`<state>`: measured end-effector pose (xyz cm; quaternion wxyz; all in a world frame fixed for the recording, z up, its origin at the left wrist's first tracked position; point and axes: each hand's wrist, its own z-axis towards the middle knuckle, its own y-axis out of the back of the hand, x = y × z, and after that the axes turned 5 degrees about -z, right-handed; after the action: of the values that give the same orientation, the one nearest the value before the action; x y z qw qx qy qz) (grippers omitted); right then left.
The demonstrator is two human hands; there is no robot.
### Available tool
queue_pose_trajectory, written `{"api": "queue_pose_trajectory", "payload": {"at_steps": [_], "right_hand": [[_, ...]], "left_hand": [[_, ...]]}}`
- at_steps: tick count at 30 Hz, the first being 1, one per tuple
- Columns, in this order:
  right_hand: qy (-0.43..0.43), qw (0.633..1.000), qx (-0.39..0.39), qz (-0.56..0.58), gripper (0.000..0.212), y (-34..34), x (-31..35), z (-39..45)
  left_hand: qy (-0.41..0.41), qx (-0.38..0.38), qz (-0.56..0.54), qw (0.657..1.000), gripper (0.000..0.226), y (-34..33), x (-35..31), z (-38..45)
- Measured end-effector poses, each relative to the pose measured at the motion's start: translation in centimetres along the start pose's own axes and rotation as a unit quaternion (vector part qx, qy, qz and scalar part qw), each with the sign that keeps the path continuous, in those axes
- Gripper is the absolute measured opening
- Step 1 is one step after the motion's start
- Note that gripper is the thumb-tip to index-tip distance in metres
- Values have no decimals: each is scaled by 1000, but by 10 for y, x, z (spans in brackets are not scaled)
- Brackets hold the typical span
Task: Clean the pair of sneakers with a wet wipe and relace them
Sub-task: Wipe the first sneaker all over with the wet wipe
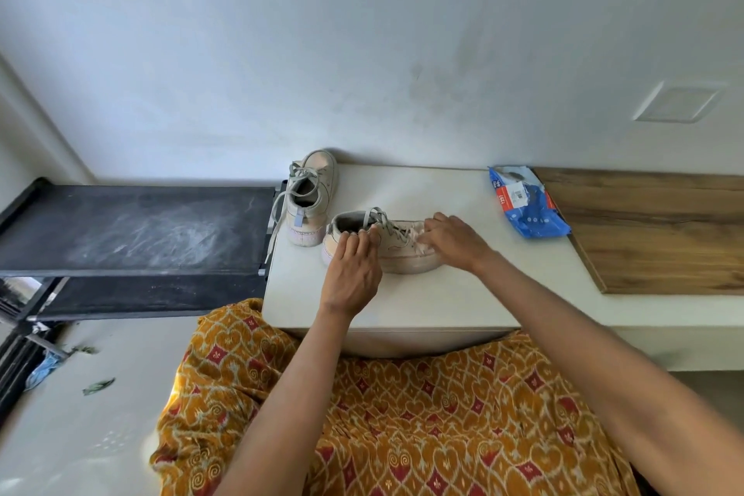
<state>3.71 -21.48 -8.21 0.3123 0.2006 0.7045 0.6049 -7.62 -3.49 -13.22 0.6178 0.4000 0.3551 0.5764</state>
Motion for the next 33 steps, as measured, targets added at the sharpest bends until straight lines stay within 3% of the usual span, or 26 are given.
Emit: {"api": "queue_pose_trajectory", "payload": {"at_steps": [2,4,8,10,13,15,18,23,29,33], "right_hand": [[17,999,5,-49,39,11,-16,3],[-20,997,-18,-68,40,13,-17,8],[-150,985,-41,74,44,-9,15,7],[-140,984,-56,93,44,-21,23,-2],[-28,998,-56,4,40,-16,3,-15],[-5,998,-34,-48,33,0,-18,-12],[-42,996,-31,-76,31,13,-25,-4],[-131,990,-24,39,41,-13,11,-13],[-35,999,20,34,30,6,-10,-17],[-148,986,-65,36,34,4,-20,-16]], "left_hand": [[-1,2,-4,1000,54,3,-1,-1],[6,5,-13,1000,54,4,-3,-1],[16,2,-25,1000,55,4,-4,-1],[13,-1,-28,1000,55,2,-3,-1],[0,-18,-22,1000,53,-2,-2,-2],[-3,-24,-26,999,53,-3,-1,-1],[-6,-29,-33,999,51,-5,-1,-1],[10,-67,-46,997,41,-6,-2,2],[7,-87,-41,995,31,-5,3,6],[28,-99,-66,993,22,2,4,12]]}}
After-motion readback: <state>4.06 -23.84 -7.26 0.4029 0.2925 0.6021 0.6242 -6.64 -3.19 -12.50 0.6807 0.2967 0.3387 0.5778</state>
